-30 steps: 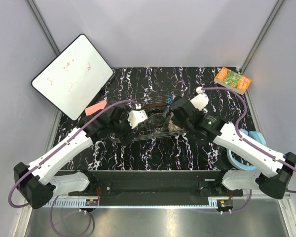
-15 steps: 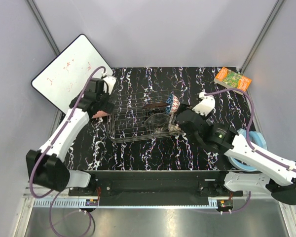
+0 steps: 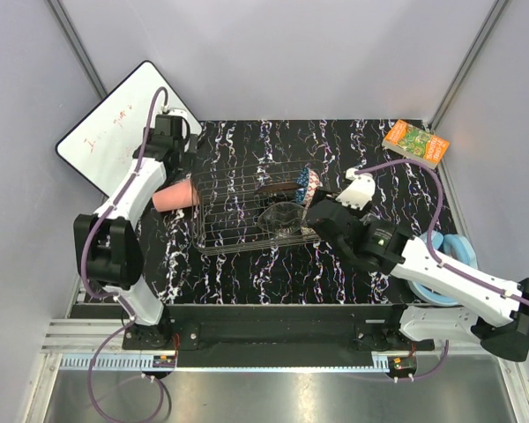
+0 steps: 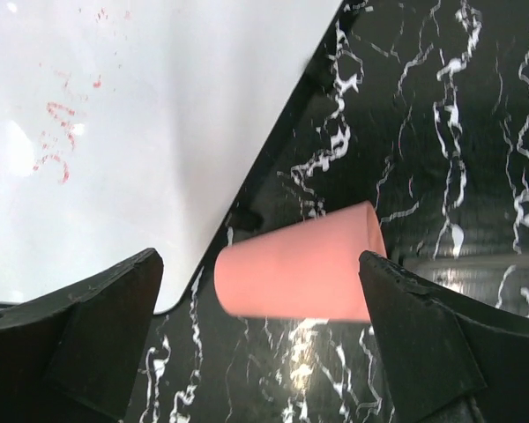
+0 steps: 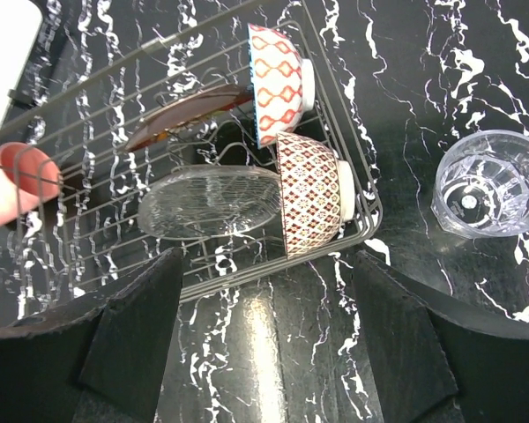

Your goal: Load the mixed dishes into the dish rack

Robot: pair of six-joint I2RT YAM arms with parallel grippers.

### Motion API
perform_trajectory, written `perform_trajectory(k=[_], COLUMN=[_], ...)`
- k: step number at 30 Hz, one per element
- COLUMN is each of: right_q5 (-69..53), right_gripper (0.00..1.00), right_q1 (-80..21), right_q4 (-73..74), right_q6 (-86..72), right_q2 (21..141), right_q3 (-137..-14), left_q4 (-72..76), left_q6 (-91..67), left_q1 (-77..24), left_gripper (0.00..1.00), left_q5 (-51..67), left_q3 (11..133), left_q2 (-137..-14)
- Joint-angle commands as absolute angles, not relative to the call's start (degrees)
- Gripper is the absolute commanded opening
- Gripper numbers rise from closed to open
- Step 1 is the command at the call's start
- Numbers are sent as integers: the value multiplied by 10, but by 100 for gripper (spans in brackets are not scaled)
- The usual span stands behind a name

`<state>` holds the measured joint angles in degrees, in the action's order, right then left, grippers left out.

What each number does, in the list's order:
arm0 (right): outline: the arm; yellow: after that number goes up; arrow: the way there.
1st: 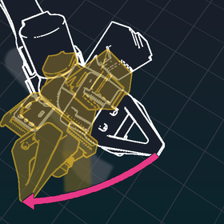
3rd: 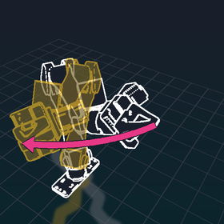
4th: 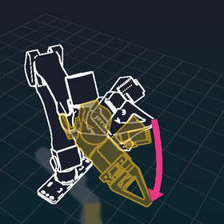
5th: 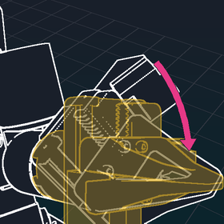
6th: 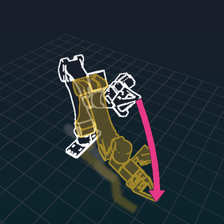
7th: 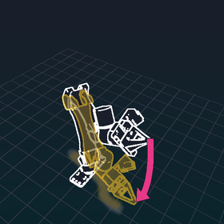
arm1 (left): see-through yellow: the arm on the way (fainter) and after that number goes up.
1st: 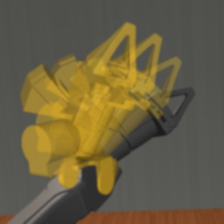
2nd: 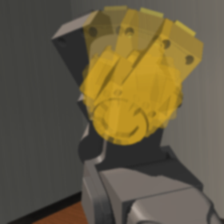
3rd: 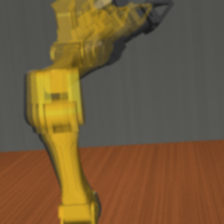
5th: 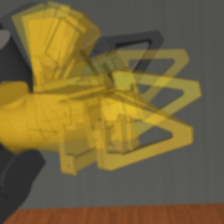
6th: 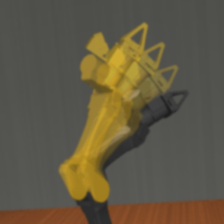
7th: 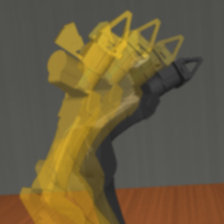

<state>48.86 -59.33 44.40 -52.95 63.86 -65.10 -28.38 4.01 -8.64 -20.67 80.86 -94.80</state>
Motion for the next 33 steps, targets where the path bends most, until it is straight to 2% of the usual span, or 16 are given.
perform_trajectory(k=[1, 24, 33], right_q5=[512, 497, 495], right_gripper=[85, 86, 86], right_q1=[-599, -599, -599], right_q4=[432, 417, 412], right_q6=[-540, -562, -570], right_q2=[658, 664, 661], right_q3=[-651, -613, -598], left_q4=[-263, -221, -198], left_q6=[2, -10, 16], left_q1=[-84, -123, -133], left_gripper=[99, 99, 99], left_q5=[-196, -227, -241], left_q3=[852, 784, 712], left_q2=[-990, -1061, -1032])
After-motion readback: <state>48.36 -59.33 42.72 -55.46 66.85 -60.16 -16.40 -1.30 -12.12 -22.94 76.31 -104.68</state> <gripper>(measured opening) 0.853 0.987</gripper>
